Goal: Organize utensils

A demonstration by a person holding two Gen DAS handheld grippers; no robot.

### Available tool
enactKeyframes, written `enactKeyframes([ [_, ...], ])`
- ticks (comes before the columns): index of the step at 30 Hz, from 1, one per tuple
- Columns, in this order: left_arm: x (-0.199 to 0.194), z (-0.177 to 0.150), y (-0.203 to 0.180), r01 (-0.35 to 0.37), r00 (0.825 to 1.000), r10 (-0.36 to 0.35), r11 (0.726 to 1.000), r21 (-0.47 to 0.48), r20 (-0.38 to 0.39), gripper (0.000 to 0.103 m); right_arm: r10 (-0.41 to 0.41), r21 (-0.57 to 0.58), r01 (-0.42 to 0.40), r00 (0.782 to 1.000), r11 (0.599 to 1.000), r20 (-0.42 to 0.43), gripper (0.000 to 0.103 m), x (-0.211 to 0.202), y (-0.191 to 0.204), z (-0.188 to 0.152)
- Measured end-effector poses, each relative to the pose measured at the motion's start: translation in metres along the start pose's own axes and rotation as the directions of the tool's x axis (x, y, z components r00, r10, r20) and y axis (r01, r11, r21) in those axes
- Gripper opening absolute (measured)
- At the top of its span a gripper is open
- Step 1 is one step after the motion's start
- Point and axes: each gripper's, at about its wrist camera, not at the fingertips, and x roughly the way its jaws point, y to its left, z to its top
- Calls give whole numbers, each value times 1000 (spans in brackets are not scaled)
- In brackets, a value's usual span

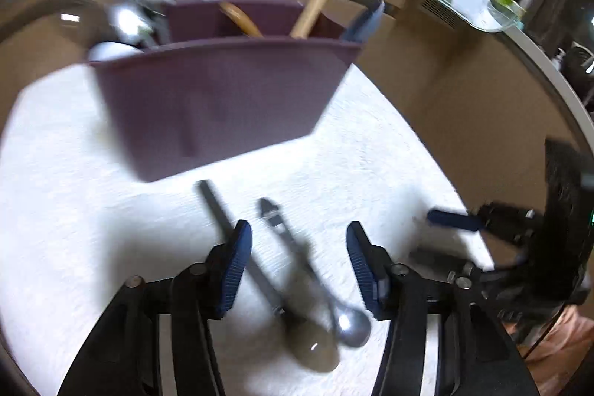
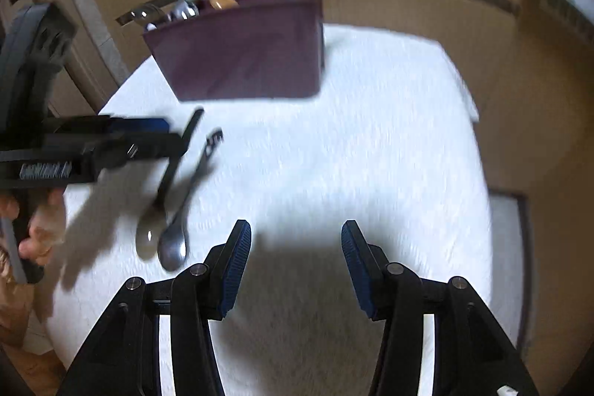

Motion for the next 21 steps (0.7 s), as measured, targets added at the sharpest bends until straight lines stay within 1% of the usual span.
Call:
enactKeyframes([
  [3, 22, 14, 7, 24, 998, -25, 999, -25, -49, 51, 1, 18, -1, 1000, 1000, -20, 48, 5, 0, -10],
  [5, 32, 19, 19, 12, 997, -17, 998, -61, -79, 50, -24, -8, 24, 1000, 1000, -14, 48, 2, 6, -14],
  [7, 28, 22, 25, 25, 997, -30, 997, -79, -70, 49, -24, -38, 24, 1000, 999, -9, 48, -1, 13, -16],
  [9, 17, 14, 31, -19, 998, 15, 997, -81, -60, 49, 7, -65, -7, 1000, 998, -4, 48, -5, 23, -17],
  [10, 12, 8, 33, -53, 997, 49, 996, -75, -57, 49, 24, -76, -24, 1000, 997, -4, 48, -6, 28, -17],
  [11, 5, -1, 37, -72, 996, 68, 995, -75, -53, 49, 47, -86, -47, 999, 995, -2, 48, -7, 33, -16],
  [14, -15, -24, 45, -91, 995, 87, 992, -85, -48, 49, 109, -123, -110, 994, 986, -11, 48, -4, 54, -11],
  [15, -22, -32, 46, -103, 994, 99, 991, -85, -49, 49, 117, -140, -119, 993, 983, -17, 48, -2, 63, -10],
  [17, -34, -49, 47, -119, 992, 115, 989, -87, -51, 49, 126, -166, -129, 992, 978, -31, 48, 4, 74, -5],
  [20, -50, -78, 41, -129, 990, 125, 989, -67, -62, 50, 109, -179, -113, 994, 977, -33, 37, 15, 84, 11],
  [21, -54, -86, 38, -137, 989, 134, 989, -55, -70, 50, 104, -177, -109, 994, 978, -39, 36, 20, 86, 17],
])
